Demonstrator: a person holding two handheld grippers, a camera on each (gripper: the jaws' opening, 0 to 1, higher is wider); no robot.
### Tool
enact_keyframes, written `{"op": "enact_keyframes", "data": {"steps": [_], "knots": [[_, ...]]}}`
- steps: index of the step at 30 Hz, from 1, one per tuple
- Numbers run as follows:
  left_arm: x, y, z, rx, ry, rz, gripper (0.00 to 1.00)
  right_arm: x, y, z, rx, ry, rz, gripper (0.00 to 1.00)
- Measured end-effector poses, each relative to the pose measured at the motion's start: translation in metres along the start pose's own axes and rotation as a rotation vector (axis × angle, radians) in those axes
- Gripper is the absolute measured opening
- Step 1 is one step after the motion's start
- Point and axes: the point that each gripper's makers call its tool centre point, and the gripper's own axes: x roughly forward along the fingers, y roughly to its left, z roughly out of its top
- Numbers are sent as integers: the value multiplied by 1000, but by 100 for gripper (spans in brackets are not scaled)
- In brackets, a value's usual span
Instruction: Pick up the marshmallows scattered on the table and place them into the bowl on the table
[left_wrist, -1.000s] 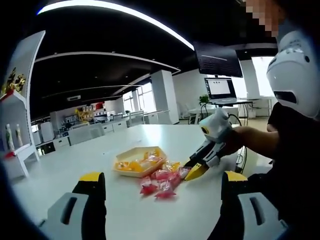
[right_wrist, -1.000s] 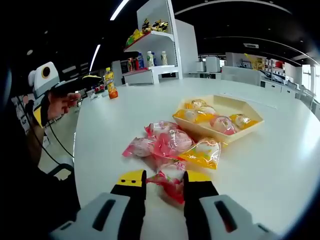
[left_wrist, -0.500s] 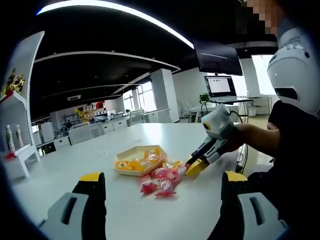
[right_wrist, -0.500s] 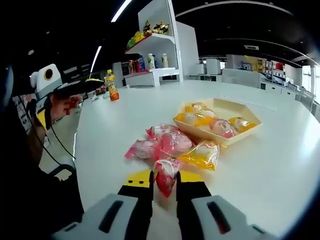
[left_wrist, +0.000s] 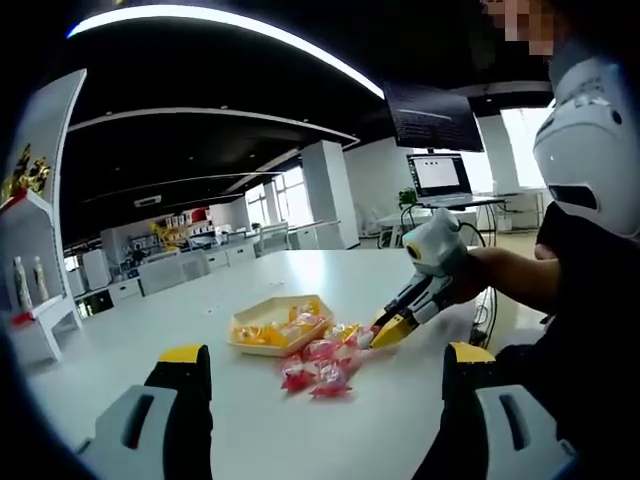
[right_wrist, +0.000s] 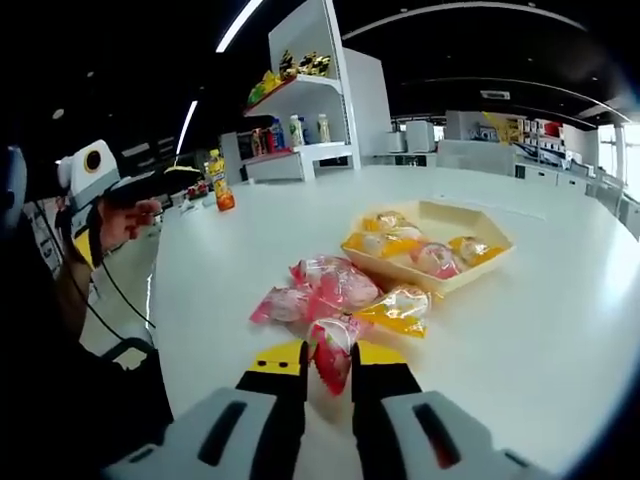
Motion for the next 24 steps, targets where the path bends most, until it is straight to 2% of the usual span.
{"op": "enact_keyframes", "data": {"steps": [15, 24], "knots": [[5, 4, -9, 9, 29, 6, 95, -6, 4, 1, 7, -5, -9, 14], [6, 0, -12, 28, 39, -1, 95, -19, 11, 8, -3, -22, -18, 14]]}}
